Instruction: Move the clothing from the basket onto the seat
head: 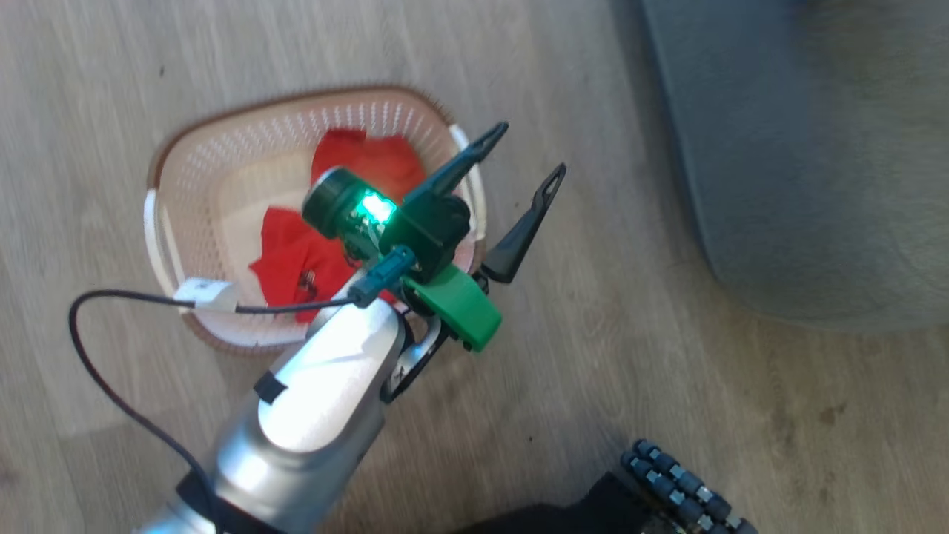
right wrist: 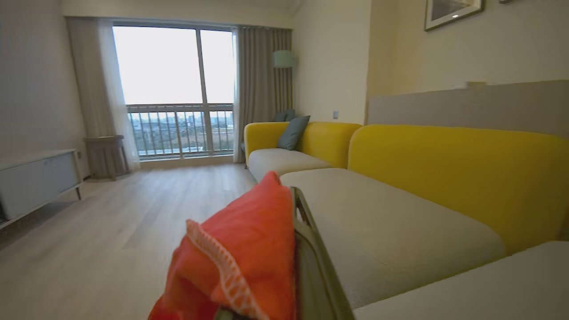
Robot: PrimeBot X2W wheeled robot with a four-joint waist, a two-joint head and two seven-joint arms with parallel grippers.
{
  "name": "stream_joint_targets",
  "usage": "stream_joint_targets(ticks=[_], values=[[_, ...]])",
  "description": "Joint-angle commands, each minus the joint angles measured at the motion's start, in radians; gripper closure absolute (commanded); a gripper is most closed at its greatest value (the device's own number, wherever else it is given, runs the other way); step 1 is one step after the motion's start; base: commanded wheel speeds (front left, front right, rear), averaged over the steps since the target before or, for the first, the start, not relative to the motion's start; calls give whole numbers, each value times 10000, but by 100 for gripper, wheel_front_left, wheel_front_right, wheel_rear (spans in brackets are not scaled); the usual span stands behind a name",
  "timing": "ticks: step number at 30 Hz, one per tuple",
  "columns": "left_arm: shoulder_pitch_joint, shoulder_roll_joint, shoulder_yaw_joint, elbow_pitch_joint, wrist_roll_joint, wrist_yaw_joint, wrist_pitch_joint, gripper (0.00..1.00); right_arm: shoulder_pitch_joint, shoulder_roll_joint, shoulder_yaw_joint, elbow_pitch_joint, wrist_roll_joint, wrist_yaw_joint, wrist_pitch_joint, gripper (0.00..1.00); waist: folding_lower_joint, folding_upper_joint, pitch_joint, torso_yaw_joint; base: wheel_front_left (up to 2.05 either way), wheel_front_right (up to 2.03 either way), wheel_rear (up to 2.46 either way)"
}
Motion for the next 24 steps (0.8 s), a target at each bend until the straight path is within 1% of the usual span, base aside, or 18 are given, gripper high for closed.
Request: stream_joint_targets(ticks=[1, 3, 5, 8, 12, 17, 19, 20, 24], values=[[-268, 63, 263, -395, 122, -66, -95, 0, -523, -665, -559, 218, -189, -2, 248, 100, -4, 0, 694, 490, 0, 0, 0], [-363, 82, 305, -461, 153, -53, -95, 0, -975, -921, -971, 788, -526, -2, 381, 100, -4, 0, 960, 613, 0, 0, 0], [-427, 119, 348, -496, 169, -19, -95, 0, -1125, -970, -1195, 1345, -858, -2, 424, 100, -4, 0, 1265, 645, 0, 0, 0], [-458, 192, 324, -482, 195, -6, -63, 0, -780, -600, -1337, 2325, -1238, -2, 252, 100, -4, 0, 1643, 600, 0, 0, 0], [-382, 338, 200, -461, 247, -17, 54, 0, -57, 66, -1436, 3695, -1565, -2, -397, 100, -4, 0, 1984, 494, 0, 0, 0], [-144, 659, 237, -505, 224, 78, 164, 0, 324, 575, -1512, 4908, -1732, -2, -1005, 100, -4, 0, 1994, 281, 0, 0, 0], [-27, 768, 278, -538, 184, 132, 190, 0, 428, 719, -1532, 5171, -1727, -2, -1160, 49, -4, 0, 1880, 155, 0, 0, 0], [25, 805, 284, -545, 164, 151, 204, 0, 488, 784, -1498, 5225, -1711, -2, -1214, 0, -4, 0, 1805, 104, 0, 0, 0], [186, 838, 285, -561, 74, 213, 212, 0, 847, 879, -1345, 5158, -1548, -2, -1353, 0, -4, 0, 1375, -82, 0, 0, 0]])
